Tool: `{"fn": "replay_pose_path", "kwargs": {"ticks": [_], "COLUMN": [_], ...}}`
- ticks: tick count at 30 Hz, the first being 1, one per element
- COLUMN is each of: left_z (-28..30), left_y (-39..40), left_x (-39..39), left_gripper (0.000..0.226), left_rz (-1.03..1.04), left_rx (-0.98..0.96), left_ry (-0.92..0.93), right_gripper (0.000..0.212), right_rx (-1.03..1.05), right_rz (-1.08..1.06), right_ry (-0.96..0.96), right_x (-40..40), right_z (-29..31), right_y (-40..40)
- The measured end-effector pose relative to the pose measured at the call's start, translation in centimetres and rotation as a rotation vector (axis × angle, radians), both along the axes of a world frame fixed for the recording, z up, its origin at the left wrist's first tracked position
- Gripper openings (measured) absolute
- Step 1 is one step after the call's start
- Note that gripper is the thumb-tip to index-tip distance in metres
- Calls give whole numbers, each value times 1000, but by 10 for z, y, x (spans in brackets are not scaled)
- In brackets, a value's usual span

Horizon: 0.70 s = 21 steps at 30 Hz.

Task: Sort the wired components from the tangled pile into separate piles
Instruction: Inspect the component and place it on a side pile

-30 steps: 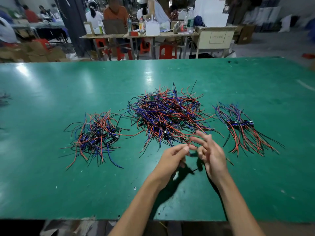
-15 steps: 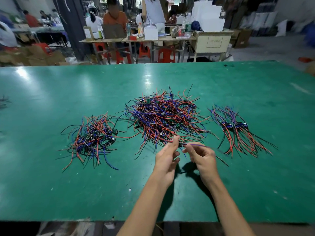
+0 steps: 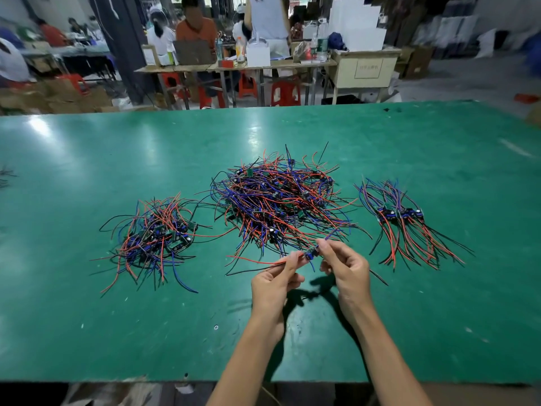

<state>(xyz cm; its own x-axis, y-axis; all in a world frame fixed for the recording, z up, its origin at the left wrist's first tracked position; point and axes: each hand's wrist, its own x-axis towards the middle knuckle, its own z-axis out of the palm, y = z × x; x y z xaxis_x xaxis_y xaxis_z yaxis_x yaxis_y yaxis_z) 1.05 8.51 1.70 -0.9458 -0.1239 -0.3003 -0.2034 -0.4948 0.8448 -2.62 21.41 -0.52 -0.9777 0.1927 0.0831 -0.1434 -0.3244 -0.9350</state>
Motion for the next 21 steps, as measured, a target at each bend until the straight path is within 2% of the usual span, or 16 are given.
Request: {"fn": "replay_pose_path", "kwargs": {"ticks": [7,11,14,15,17,18,19,20,21], "left_z": [-5,-6,-11,-12,-5,0,4,8,12], "left_y": [-23,-60,-75,-75,-67,-61,-55,-46,-37], "left_x": [9,13,11,8,5,3,-1,-6,-10], "left_gripper": [22,12,11,12,19,22,20,16,14], "left_rz": [26,139,312,419,645,718,700,580,394], "left_rx": [-53,-128,-229,-340,-815,-1054,-1197,-1224,-1171], "left_ry": [32,13,-38,-43,2,112,272,414,484], "right_gripper": [16,22,13,11,13,15,17,17,17], "right_rx": [-11,-23,31,35,36,46,67,95,123], "right_rz": [-19,-4,12,6,-4,-1,5,8,7], "right_ry": [-37,-57,-51,-49,-43,-40,-36,-31,-22], "right_x": [-1,-1,-1,-1,-1,-2,-2,-2,-2], "right_z": [1,2,0,0,0,-1,-1,-1,-2], "right_y": [1,-1,-1,-1,-1,-1,-2,-2,-3]}}
